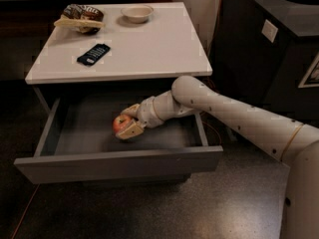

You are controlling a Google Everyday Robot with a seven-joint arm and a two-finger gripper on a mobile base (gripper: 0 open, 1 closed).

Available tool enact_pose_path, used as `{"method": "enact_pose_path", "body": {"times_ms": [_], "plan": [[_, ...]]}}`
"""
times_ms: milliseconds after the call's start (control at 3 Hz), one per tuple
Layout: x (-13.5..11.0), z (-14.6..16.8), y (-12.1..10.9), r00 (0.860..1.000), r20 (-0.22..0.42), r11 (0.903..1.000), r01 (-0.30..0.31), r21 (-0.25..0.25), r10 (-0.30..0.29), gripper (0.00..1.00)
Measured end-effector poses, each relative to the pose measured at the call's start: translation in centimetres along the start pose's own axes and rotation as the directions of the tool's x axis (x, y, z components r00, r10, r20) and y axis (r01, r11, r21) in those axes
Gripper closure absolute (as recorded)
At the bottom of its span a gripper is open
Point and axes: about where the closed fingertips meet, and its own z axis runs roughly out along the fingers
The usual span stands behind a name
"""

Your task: Place apple into top drawer

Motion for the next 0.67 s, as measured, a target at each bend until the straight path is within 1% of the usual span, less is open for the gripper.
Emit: {"method": "enact_pose_path", "body": {"times_ms": [333, 667], "plan": [[1.9, 2.6, -0.3, 1.0, 0.002, 0.9996, -0.007, -0.026, 0.007, 1.0], [2.8, 4.0, -0.3, 1.0, -0.001, 0.9992, -0.012, -0.037, 0.012, 1.0]]}}
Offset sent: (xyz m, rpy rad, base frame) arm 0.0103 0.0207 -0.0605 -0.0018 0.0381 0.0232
